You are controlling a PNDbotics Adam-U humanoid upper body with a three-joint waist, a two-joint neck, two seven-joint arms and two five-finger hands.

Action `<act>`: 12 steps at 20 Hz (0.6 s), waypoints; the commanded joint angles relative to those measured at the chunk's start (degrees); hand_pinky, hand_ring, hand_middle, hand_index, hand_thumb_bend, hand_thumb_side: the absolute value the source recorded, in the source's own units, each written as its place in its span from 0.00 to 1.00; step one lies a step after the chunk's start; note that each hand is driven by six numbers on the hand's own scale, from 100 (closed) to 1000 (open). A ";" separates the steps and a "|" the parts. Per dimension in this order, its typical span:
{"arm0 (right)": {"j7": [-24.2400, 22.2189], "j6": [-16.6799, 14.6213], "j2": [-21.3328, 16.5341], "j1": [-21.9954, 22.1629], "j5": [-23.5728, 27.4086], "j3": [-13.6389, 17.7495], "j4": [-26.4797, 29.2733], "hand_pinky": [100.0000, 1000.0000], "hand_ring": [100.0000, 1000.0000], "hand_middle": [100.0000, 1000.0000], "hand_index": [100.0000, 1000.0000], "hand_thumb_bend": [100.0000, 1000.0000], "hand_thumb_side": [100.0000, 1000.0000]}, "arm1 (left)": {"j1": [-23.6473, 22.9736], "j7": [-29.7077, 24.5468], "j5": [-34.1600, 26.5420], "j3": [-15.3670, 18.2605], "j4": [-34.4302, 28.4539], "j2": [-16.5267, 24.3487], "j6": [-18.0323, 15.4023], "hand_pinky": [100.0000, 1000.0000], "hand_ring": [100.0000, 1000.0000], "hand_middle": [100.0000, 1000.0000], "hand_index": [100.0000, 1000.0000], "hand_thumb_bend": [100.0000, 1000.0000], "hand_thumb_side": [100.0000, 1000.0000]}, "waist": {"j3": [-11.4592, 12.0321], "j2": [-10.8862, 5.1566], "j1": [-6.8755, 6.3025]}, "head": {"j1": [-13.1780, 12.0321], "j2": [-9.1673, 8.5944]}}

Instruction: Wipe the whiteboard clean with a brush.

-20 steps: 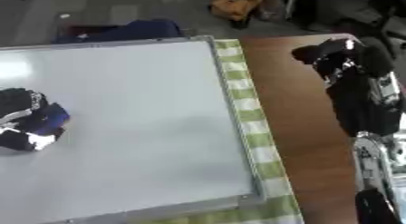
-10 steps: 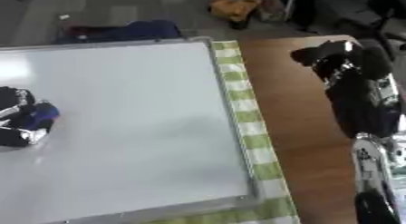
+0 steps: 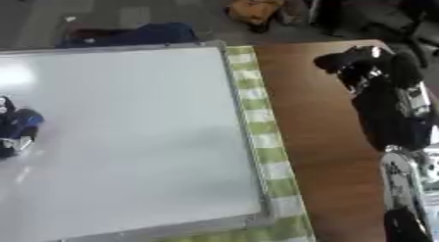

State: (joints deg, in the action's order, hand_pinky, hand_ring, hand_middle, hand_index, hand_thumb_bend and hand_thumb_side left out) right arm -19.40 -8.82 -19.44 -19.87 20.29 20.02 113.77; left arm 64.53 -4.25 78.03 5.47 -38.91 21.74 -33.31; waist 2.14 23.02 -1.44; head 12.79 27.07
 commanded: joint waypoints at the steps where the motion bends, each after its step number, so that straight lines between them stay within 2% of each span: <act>1: -0.26 -0.14 -0.98 -0.47 -0.02 -0.06 0.82 0.82 0.69 0.46 0.59 0.39 0.75 | -0.21 1.05 1.72 0.42 1.48 1.99 0.48 0.42 0.31 0.14 0.03 0.00 0.54 | 0.12 -0.76 0.26 | 0.15 -0.78; 12: -0.48 0.12 -0.99 -0.59 -0.04 -0.16 0.82 0.82 0.69 0.46 0.59 0.39 0.74 | 0.21 3.33 2.62 1.33 2.85 3.04 2.34 0.42 0.29 0.13 0.03 0.00 0.55 | 0.02 -0.66 0.13 | 0.11 -1.00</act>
State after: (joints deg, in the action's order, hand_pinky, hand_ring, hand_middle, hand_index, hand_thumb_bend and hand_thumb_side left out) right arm -19.67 -8.56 -19.44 -19.91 20.29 19.70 113.77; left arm 64.68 -1.26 79.48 6.50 -37.21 22.76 -31.40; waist 2.13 23.16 -1.52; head 12.79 26.80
